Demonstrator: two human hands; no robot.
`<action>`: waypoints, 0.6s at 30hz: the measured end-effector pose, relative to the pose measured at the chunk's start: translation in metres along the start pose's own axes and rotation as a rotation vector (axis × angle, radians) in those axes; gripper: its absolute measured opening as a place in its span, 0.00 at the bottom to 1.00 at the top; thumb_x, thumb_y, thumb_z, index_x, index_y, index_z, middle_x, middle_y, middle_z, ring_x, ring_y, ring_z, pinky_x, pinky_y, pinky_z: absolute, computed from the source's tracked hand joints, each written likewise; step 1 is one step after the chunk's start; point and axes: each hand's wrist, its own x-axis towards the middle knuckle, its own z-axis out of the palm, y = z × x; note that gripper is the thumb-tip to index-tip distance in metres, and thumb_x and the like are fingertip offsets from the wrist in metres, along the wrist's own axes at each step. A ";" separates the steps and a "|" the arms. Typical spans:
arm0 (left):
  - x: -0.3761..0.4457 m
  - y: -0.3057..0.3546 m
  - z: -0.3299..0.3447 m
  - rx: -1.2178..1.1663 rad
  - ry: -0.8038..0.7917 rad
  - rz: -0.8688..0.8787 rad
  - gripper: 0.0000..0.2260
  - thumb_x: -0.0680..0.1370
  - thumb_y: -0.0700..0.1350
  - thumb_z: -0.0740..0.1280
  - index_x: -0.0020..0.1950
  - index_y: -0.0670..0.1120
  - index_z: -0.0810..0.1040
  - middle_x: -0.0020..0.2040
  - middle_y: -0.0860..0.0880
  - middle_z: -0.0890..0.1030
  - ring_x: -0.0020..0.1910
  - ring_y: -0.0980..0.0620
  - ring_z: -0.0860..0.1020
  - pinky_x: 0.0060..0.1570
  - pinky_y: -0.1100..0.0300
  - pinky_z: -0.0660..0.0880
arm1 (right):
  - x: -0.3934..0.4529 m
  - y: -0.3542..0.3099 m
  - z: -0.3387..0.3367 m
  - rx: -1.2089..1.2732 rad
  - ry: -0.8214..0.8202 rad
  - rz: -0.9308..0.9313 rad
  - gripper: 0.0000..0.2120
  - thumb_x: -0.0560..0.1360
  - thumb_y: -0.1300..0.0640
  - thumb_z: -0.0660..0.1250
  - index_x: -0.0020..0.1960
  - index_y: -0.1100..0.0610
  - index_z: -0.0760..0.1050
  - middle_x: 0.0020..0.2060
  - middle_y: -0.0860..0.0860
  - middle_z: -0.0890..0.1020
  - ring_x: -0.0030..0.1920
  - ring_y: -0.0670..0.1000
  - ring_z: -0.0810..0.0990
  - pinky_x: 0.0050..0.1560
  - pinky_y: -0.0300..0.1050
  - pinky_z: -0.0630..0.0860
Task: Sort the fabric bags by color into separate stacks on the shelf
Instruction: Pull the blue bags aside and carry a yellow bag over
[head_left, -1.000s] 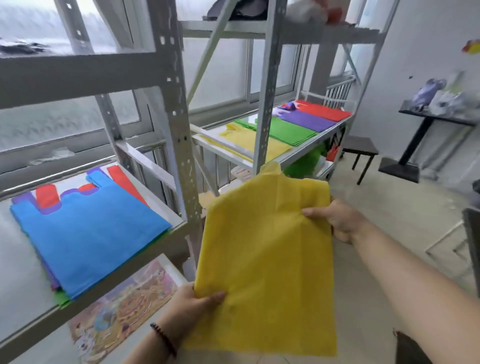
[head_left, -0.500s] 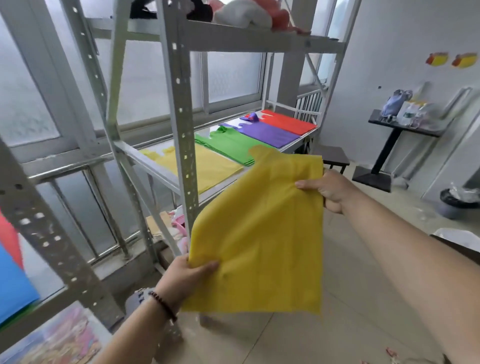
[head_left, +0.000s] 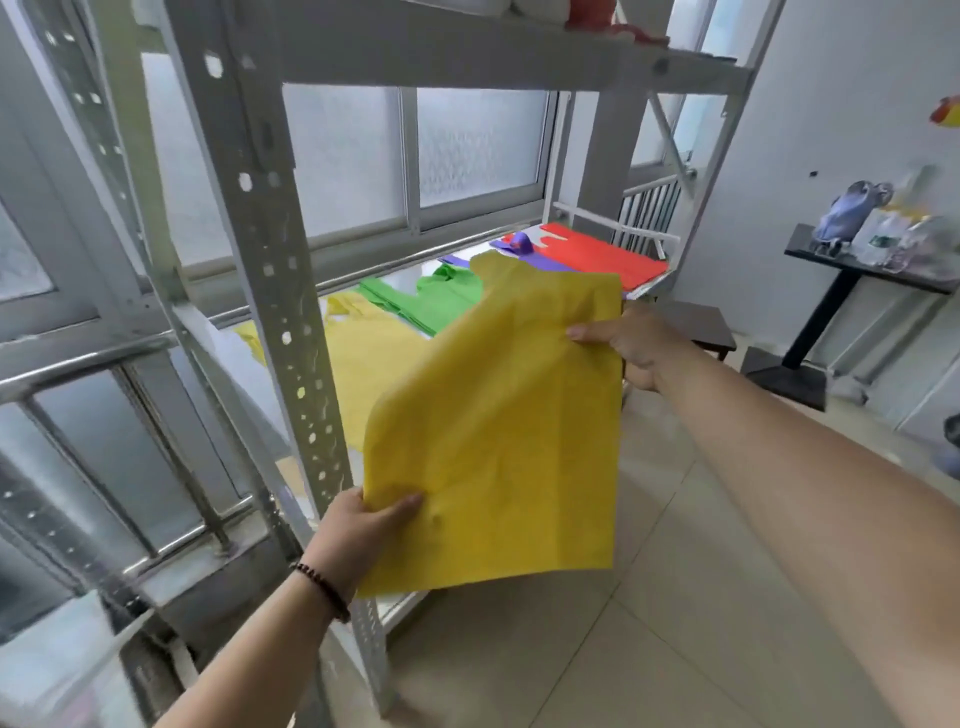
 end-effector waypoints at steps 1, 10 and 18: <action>0.014 0.004 0.001 -0.010 0.021 0.001 0.04 0.73 0.43 0.71 0.45 0.46 0.78 0.47 0.41 0.83 0.47 0.40 0.81 0.54 0.42 0.77 | 0.016 -0.003 0.002 -0.004 -0.016 -0.009 0.11 0.70 0.70 0.69 0.50 0.58 0.79 0.41 0.53 0.84 0.41 0.53 0.83 0.48 0.52 0.81; 0.102 0.033 0.014 -0.062 0.176 0.043 0.07 0.75 0.39 0.69 0.52 0.41 0.77 0.39 0.47 0.83 0.37 0.46 0.82 0.44 0.48 0.80 | 0.143 -0.021 0.022 -0.091 -0.166 -0.133 0.19 0.72 0.71 0.67 0.59 0.56 0.73 0.50 0.53 0.80 0.48 0.52 0.80 0.49 0.49 0.80; 0.150 0.060 0.020 -0.058 0.472 0.165 0.28 0.73 0.42 0.70 0.70 0.55 0.65 0.55 0.48 0.78 0.48 0.46 0.80 0.48 0.46 0.80 | 0.255 -0.038 0.068 -0.040 -0.512 -0.160 0.27 0.71 0.73 0.66 0.64 0.51 0.67 0.50 0.52 0.80 0.44 0.49 0.83 0.42 0.47 0.83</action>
